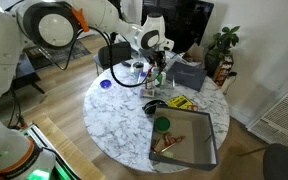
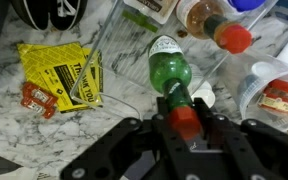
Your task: Remove the green bottle from the box and put it on the table.
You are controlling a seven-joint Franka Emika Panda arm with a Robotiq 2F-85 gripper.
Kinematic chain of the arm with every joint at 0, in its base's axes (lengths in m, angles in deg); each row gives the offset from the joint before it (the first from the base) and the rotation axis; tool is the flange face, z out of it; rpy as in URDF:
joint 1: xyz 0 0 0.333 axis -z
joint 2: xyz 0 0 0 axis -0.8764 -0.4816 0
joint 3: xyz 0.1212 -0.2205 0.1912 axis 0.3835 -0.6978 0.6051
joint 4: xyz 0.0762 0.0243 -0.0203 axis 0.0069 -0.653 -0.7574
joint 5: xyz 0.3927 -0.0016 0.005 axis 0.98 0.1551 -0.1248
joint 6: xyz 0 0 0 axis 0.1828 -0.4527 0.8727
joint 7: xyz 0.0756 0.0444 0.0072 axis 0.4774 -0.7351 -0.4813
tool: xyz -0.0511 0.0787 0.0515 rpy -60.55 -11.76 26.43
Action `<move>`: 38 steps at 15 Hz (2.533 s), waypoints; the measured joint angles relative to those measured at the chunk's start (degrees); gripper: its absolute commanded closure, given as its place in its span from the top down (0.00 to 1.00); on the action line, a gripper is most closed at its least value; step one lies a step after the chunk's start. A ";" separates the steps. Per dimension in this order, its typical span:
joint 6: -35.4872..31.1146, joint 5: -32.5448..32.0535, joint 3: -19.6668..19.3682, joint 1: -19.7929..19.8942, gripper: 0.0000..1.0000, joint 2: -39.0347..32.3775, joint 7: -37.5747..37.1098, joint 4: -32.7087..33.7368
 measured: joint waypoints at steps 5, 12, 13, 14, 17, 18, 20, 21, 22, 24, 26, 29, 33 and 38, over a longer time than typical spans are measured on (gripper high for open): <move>-0.02 -0.06 -0.04 -0.11 0.08 -0.06 0.03 0.41; -0.02 -0.05 0.18 -0.67 0.08 -1.24 -0.02 0.98; -0.02 -0.05 0.18 -0.85 0.08 -1.68 -0.13 1.27; -0.02 -0.05 0.18 -1.01 0.08 -2.15 -0.30 1.55; -0.02 -0.05 0.18 -1.21 0.08 -3.57 -0.87 2.40; -0.02 -0.04 0.18 -1.22 0.08 -4.10 -1.13 2.78; -0.02 -0.03 0.18 -1.27 0.08 -5.18 -1.69 3.47; -0.02 0.00 0.18 -1.33 0.08 -5.68 -1.97 3.90; -0.02 0.02 0.19 -1.43 0.08 -6.18 -2.34 4.35; -0.02 0.06 0.22 -1.74 0.08 -6.96 -2.86 5.07; -0.02 0.09 0.24 -2.06 0.08 -7.62 -3.21 5.83; -0.02 0.06 0.08 -2.34 0.08 -7.98 -3.85 6.20; -0.01 0.06 -0.12 -2.43 0.08 -8.29 -4.89 6.69; -0.01 0.06 -0.18 -2.63 0.79 -8.83 -5.15 7.33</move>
